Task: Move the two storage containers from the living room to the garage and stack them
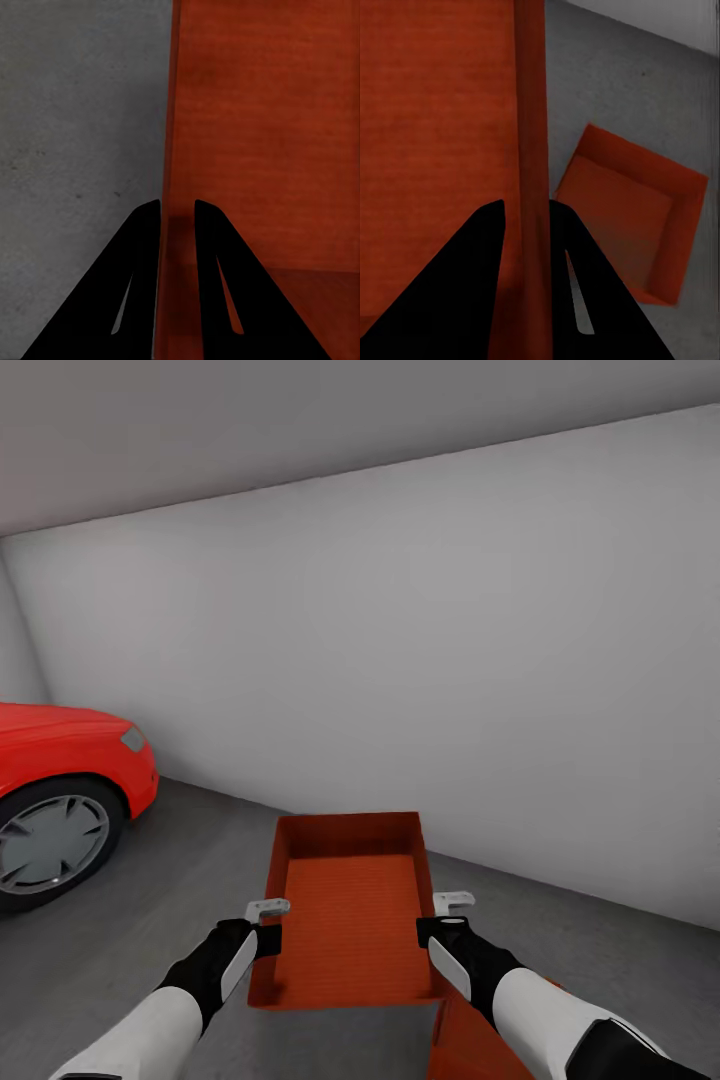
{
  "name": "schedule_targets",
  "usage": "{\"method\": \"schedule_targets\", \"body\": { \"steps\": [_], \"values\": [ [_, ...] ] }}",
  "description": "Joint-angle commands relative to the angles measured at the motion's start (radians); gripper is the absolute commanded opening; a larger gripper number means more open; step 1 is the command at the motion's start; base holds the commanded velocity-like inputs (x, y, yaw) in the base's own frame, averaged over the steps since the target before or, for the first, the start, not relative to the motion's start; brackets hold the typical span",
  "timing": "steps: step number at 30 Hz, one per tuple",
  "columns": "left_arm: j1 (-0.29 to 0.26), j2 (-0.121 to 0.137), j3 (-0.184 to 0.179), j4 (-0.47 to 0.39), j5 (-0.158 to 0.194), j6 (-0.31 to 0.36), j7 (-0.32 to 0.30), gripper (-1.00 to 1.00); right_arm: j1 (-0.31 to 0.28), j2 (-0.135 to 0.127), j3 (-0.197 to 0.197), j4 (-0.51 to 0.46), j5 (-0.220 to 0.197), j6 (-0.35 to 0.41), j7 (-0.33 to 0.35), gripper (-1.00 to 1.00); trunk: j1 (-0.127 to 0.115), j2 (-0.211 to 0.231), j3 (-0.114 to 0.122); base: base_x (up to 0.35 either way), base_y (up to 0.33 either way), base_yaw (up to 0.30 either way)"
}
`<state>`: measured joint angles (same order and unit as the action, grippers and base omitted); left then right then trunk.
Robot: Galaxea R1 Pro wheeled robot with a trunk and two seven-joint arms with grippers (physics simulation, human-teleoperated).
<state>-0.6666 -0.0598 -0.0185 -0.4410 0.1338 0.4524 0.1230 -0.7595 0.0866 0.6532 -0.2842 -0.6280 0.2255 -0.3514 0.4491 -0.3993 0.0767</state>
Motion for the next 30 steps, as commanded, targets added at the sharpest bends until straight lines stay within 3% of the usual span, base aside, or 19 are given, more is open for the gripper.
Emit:
{"method": "schedule_targets", "body": {
  "steps": [1, 30],
  "values": [
    [0.001, 0.002, 0.015, -0.002, -0.019, 0.009, 0.027, -1.0, -0.001, -0.013, -0.03, -0.003, 0.03, -0.025, -0.046, -1.0, 0.001, -0.001, 0.0, 0.322, 0.09, -0.29],
    [0.001, 0.001, 0.015, -0.002, -0.019, 0.008, 0.027, -1.0, -0.001, -0.013, -0.03, -0.003, 0.03, -0.025, -0.046, -1.0, 0.001, -0.001, 0.0, 0.322, 0.09, -0.289]
  ]
}}
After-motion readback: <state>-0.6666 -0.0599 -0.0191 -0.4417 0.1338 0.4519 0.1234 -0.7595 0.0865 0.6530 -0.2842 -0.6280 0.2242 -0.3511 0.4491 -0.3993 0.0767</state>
